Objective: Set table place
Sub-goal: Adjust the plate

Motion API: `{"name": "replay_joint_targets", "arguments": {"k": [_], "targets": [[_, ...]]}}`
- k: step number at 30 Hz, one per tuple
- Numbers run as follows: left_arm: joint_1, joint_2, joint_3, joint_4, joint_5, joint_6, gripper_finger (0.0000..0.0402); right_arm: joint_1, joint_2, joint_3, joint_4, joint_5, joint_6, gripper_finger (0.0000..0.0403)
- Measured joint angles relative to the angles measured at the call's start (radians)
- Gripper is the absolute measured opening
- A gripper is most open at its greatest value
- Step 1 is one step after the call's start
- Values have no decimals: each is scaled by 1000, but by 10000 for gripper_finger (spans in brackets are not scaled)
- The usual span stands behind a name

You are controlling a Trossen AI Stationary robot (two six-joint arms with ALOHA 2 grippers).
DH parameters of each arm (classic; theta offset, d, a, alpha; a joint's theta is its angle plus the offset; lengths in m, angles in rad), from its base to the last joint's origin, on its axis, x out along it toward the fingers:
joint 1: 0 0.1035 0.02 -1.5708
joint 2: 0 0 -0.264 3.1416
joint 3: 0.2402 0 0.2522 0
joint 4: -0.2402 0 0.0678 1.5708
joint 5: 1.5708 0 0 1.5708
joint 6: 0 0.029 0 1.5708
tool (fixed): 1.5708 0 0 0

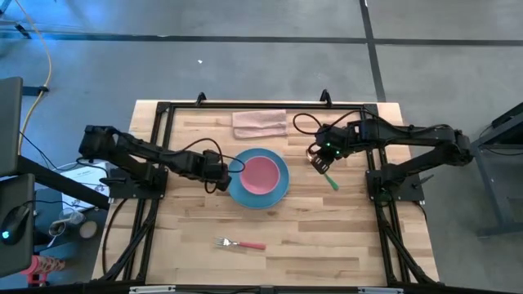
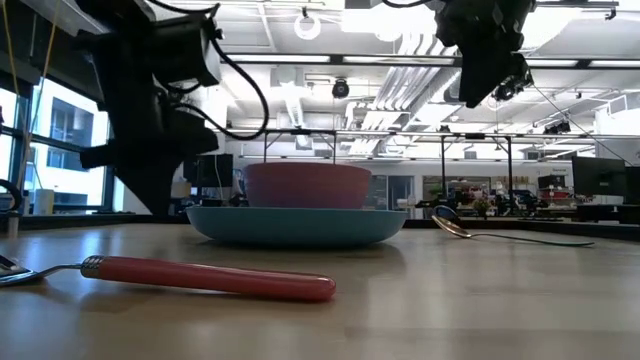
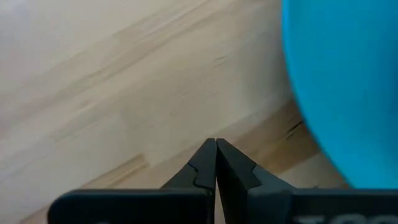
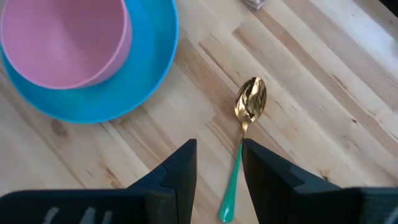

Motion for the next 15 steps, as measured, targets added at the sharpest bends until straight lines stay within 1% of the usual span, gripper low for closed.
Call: {"name": "replay_joint_targets", "arguments": {"k": [7, 11, 15], "targets": [[0, 67, 0, 115, 11, 9, 0, 0, 1, 0, 0, 3, 0, 119], [0, 72, 0, 182, 16, 9, 0, 0, 1, 0, -3, 3, 0, 119], [0, 72, 0, 214, 16, 9, 0, 0, 1, 0, -9, 3, 0, 119]]}}
